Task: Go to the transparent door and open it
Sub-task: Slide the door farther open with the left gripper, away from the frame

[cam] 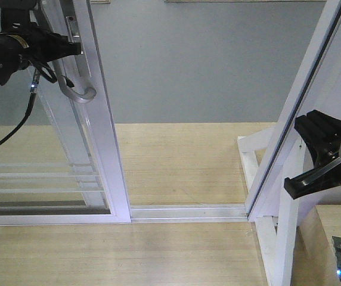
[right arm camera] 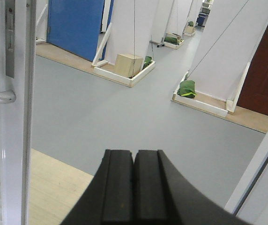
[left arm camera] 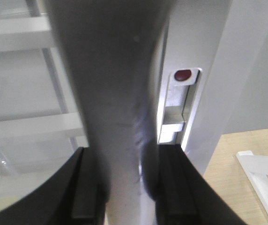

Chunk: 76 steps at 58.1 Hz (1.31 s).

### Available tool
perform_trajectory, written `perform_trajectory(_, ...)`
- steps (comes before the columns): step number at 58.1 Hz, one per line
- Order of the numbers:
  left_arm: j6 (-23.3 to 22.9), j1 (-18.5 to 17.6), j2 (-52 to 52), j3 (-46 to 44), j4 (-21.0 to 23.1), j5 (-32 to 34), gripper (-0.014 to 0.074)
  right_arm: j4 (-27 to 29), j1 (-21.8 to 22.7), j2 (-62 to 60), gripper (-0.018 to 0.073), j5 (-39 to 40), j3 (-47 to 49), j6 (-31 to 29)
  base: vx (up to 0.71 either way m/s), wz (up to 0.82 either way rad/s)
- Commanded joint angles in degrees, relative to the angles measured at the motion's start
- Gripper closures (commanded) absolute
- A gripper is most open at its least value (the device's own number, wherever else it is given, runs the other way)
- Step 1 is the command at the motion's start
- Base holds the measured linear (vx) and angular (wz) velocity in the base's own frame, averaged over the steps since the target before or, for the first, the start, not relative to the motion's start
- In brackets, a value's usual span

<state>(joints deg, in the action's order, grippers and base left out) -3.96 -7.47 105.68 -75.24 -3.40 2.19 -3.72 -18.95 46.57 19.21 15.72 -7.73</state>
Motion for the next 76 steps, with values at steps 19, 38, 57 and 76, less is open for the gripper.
perform_trajectory(19, 0.65, 5.15, -3.47, -2.48, -0.89, 7.69, 0.0576, -0.09, 0.26, -0.54, 0.0566, 3.75, 1.6, -0.24, 0.0, 0.0)
perform_trajectory(38, 0.92, 5.76, -5.45, -2.48, -1.49, 0.98, 0.0576, -0.15, 0.26, -0.54, 0.0566, 2.5, 1.6, -0.24, 0.0, 0.0)
perform_trajectory(57, 6.24, 5.76, -18.24, 9.05, -2.77, -0.98, 0.0576, -0.15, 0.26, -0.54, 0.0566, 2.5, 1.6, -0.24, 0.0, 0.0)
perform_trajectory(76, 6.03, 5.4, -39.26, 29.23, -2.02, -3.59, 0.0576, -0.02, 0.26, -0.54, 0.0566, 1.83, 1.65, 2.75, 0.0, 0.0)
